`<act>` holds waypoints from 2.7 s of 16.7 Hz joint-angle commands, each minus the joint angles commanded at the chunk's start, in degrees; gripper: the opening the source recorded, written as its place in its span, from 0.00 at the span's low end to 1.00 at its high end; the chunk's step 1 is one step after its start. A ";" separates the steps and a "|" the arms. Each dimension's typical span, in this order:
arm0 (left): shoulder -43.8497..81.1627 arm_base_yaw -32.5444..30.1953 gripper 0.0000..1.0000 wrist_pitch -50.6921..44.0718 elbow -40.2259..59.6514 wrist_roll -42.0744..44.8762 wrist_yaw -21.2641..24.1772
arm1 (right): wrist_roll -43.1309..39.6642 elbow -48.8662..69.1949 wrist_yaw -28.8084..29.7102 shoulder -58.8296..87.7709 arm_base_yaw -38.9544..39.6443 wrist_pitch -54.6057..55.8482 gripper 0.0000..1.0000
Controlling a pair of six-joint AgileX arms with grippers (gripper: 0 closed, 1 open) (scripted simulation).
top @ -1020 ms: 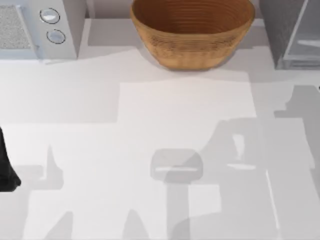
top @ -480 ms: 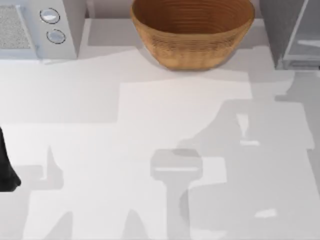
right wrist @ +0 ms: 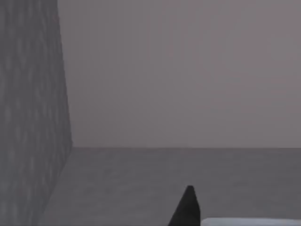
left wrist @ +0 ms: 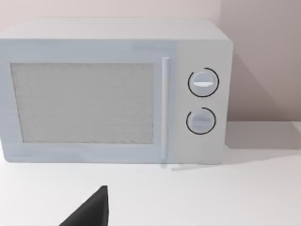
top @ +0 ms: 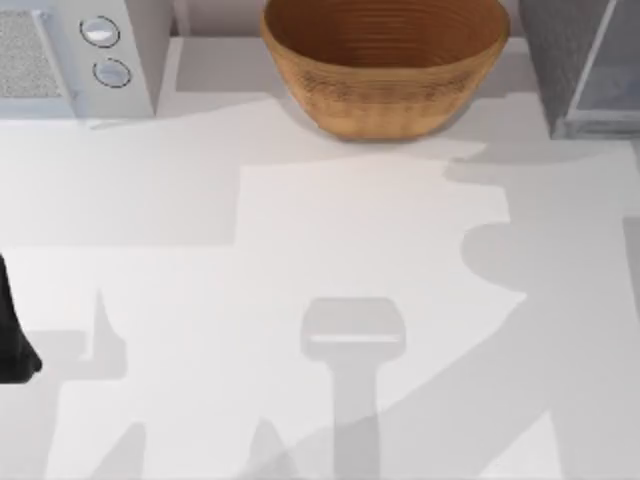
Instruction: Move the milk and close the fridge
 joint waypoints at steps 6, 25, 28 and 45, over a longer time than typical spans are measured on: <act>0.00 0.00 1.00 0.00 0.00 0.00 0.00 | -0.35 7.61 -2.55 7.25 -2.11 -1.66 0.00; 0.00 0.00 1.00 0.00 0.00 0.00 0.00 | -0.35 7.61 -2.55 7.25 -2.11 -1.66 0.75; 0.00 0.00 1.00 0.00 0.00 0.00 0.00 | -0.35 7.61 -2.55 7.25 -2.11 -1.66 0.98; 0.00 0.00 1.00 0.00 0.00 0.00 0.00 | -0.31 -3.30 -1.97 -8.84 0.68 -10.51 1.00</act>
